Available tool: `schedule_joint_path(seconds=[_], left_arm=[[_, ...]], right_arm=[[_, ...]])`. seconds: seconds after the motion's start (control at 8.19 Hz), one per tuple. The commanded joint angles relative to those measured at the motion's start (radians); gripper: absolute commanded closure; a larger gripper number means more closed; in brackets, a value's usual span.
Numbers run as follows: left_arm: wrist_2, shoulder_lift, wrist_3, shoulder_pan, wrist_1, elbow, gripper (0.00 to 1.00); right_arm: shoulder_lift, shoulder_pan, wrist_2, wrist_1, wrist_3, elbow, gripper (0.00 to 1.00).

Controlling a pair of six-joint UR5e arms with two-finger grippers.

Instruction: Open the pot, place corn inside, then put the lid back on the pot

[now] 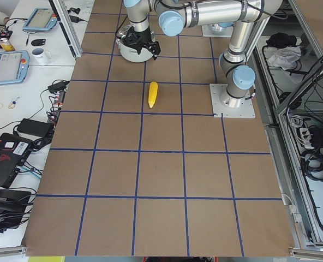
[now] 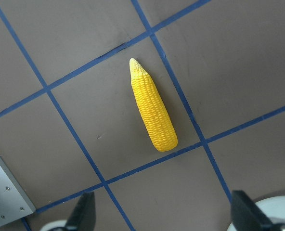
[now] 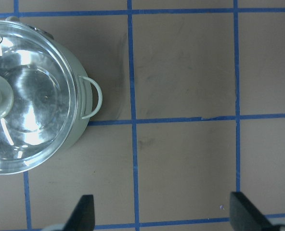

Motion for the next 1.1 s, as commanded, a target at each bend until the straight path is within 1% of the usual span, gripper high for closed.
schedule_joint_path(seconds=[0.0,0.12,0.24,0.37,0.49,0.61,0.73,0.98], left_arm=[[-0.015,-0.029,-0.169,0.048,0.011,-0.005,0.00],[-0.012,-0.031,-0.179,0.048,0.011,-0.025,0.00],[-0.014,-0.033,-0.234,0.048,0.075,-0.065,0.00],[-0.012,-0.040,-0.303,0.047,0.148,-0.115,0.00],[-0.003,-0.043,-0.354,0.047,0.204,-0.178,0.00],[0.026,-0.045,-0.406,0.045,0.257,-0.236,0.00],[0.026,-0.048,-0.460,0.038,0.325,-0.283,0.00],[0.029,-0.101,-0.569,0.034,0.426,-0.358,0.00]], right_arm=[[0.136,0.056,0.000,-0.053,0.097,-0.090,0.00],[0.196,0.091,-0.006,-0.102,0.147,-0.116,0.00],[0.247,0.142,0.000,-0.155,0.219,-0.126,0.00],[0.298,0.224,0.000,-0.215,0.348,-0.125,0.00],[0.351,0.300,-0.009,-0.261,0.420,-0.122,0.00],[0.382,0.335,-0.014,-0.321,0.450,-0.114,0.00],[0.387,0.337,-0.005,-0.325,0.444,-0.099,0.00],[0.392,0.340,-0.003,-0.352,0.461,-0.050,0.00]])
